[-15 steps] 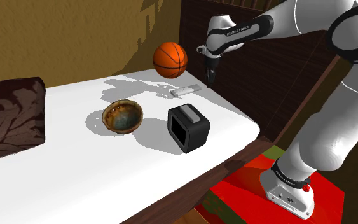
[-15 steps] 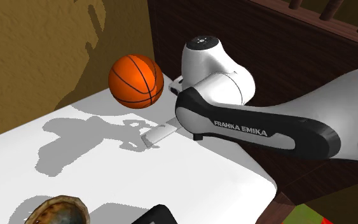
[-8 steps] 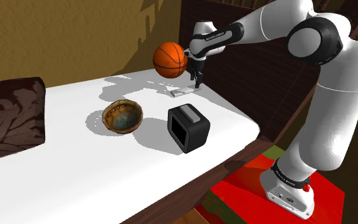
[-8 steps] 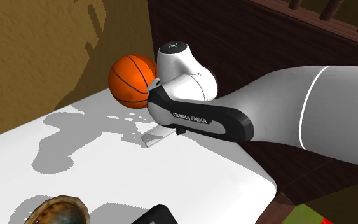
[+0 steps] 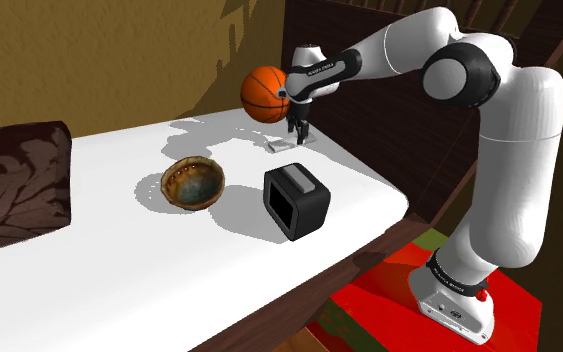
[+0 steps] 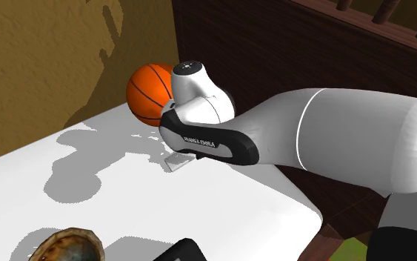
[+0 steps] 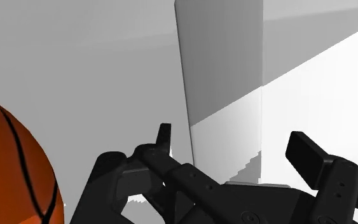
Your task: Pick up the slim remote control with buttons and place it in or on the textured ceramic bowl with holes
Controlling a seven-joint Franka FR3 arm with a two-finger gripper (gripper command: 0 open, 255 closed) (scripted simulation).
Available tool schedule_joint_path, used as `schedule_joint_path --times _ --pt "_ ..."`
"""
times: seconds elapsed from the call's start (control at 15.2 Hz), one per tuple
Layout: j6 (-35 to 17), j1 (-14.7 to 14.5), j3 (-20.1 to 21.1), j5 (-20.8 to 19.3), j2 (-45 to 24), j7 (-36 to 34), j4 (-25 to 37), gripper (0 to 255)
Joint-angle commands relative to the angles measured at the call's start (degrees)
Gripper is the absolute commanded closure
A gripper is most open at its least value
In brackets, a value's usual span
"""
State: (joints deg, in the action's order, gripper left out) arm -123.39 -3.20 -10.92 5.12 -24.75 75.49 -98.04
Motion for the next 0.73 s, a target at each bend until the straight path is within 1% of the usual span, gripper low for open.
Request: schedule_joint_path --times 0.0,0.07,0.59,0.66 --pt "-1.2 0.0 0.1 0.2 -0.9 0.1 -0.3 0" --pt "-2.2 0.1 0.2 0.3 -1.5 0.2 -0.7 0" --pt "-2.2 0.1 0.2 0.3 -1.5 0.2 -0.7 0" --pt "-2.2 0.1 0.2 0.3 -1.5 0.2 -0.7 255"
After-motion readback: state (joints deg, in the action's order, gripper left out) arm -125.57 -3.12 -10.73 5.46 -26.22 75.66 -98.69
